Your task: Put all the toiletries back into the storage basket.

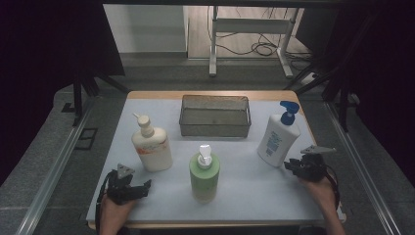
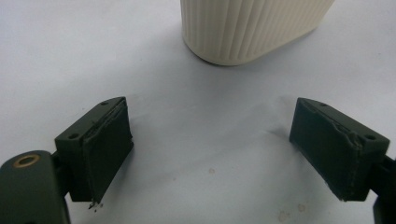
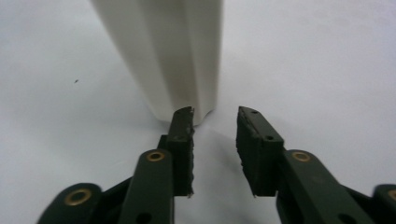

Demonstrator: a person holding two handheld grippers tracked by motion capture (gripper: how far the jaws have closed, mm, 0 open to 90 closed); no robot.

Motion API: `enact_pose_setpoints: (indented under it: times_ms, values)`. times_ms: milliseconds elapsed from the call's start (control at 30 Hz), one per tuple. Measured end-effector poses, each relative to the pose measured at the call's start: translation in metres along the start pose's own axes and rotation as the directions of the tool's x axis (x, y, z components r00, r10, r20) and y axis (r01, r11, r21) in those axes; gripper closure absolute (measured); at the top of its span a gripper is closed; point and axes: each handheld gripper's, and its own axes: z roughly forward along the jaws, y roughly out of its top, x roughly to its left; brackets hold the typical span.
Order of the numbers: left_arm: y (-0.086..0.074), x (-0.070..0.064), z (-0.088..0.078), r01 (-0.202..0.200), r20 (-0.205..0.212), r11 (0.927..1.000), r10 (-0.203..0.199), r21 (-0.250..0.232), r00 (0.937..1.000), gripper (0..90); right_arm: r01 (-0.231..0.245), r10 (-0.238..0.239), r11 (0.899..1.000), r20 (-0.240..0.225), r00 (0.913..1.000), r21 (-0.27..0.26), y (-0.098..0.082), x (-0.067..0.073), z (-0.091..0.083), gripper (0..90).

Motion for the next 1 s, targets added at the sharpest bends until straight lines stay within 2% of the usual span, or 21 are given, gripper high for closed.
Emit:
enact_pose_setpoints:
  times_ms: [167,367,500,1000]
  values:
    - [0.000,0.000,0.000,0.000,0.000,1.0000,0.000,0.000,1.0000,12.4,0.017,-0.017,1.000,-0.002,0.9999,-0.011,0.002,0.003,-0.005,56.4]
    - [0.000,0.000,0.000,0.000,0.000,1.0000,0.000,0.000,1.0000,12.4,0.006,-0.007,1.000,-0.014,0.9999,-0.028,0.005,0.005,-0.008,45.1]
    - [0.000,0.000,0.000,0.000,0.000,1.0000,0.000,-0.001,1.0000,12.4,0.012,-0.014,0.998,-0.024,0.9996,-0.061,0.010,0.007,-0.013,40.3]
    - [-0.001,0.000,0.000,0.001,-0.002,1.0000,-0.001,-0.004,1.0000,12.4,0.024,-0.028,0.994,-0.035,0.9990,-0.108,0.019,0.006,-0.022,31.0]
